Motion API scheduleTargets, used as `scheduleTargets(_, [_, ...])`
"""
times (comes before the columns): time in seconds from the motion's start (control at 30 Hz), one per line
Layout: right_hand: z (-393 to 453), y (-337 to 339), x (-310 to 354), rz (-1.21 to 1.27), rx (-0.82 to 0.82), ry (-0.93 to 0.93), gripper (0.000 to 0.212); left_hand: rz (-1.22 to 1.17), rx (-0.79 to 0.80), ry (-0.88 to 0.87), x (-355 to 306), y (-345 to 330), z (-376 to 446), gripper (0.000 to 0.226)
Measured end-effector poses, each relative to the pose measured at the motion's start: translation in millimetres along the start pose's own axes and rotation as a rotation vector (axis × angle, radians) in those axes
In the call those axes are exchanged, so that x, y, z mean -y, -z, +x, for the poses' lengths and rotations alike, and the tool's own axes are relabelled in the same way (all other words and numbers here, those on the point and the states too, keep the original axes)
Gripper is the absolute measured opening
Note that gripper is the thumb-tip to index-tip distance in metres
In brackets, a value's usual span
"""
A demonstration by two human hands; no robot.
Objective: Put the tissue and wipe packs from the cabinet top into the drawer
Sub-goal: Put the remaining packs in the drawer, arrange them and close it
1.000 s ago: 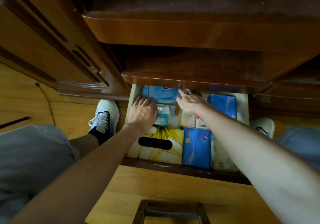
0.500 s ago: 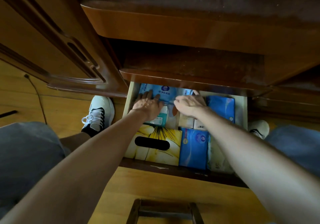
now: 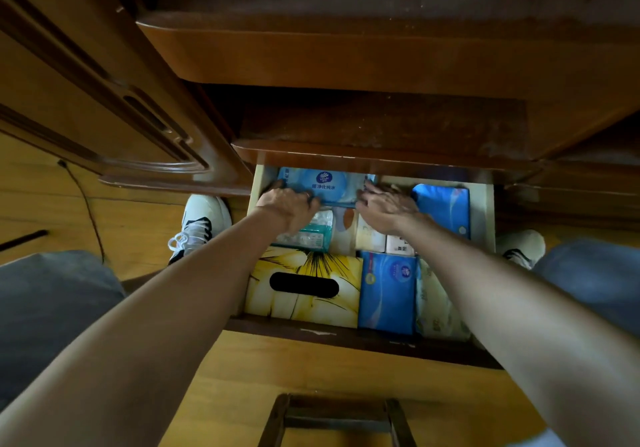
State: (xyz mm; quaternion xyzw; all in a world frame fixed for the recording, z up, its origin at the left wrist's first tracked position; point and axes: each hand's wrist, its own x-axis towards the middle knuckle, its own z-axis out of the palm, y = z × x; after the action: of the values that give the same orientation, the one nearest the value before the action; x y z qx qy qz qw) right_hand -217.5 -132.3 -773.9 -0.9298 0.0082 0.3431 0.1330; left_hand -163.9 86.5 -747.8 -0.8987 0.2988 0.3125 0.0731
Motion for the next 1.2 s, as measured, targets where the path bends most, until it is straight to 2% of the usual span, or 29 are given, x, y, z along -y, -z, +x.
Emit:
scheduleTargets(0.1, [-13, 7, -5, 0.050, -0.135, -0.022, 0.051, -0.019, -0.024, 0.014, 0, 0, -1, 0.041])
scheduleTargets(0.17, [-25, 10, -11, 0.043, -0.229, -0.025, 0.051, -0.087, -0.106, 0.031, -3, -2, -5, 0.047])
scheduleTargets(0.2, [-31, 10, -15, 0.023, -0.223, -0.009, 0.052, -0.118, -0.165, 0.031, -7, -4, -8, 0.048])
scheduleTargets(0.27, [-43, 5, -19, -0.006, -0.112, 0.000, 0.056, -0.139, -0.246, 0.000, -15, -8, -17, 0.046])
scheduleTargets(0.37, [-55, -16, -19, -0.051, 0.018, 0.003, 0.054, -0.164, -0.186, -0.009, -26, -15, -28, 0.045])
scheduleTargets(0.57, [-62, -32, -13, -0.056, -0.070, 0.030, 0.043, -0.184, -0.161, 0.004, -32, -26, -32, 0.058])
scheduleTargets(0.73, [-64, -26, -14, -0.009, -0.086, 0.045, 0.044, -0.144, -0.281, -0.039, -37, -13, -10, 0.059])
scheduleTargets(0.8, [-62, -26, -14, -0.028, -0.111, 0.053, 0.044, -0.159, -0.236, -0.047, -46, -3, 6, 0.063])
scheduleTargets(0.93, [-60, -31, -16, -0.021, -0.138, 0.056, 0.046, -0.156, 0.000, 0.002, -57, -5, 24, 0.059])
scheduleTargets(1.2, [-61, -29, -16, -0.003, -0.155, 0.075, 0.049, -0.119, 0.058, -0.088, -48, 1, 21, 0.049])
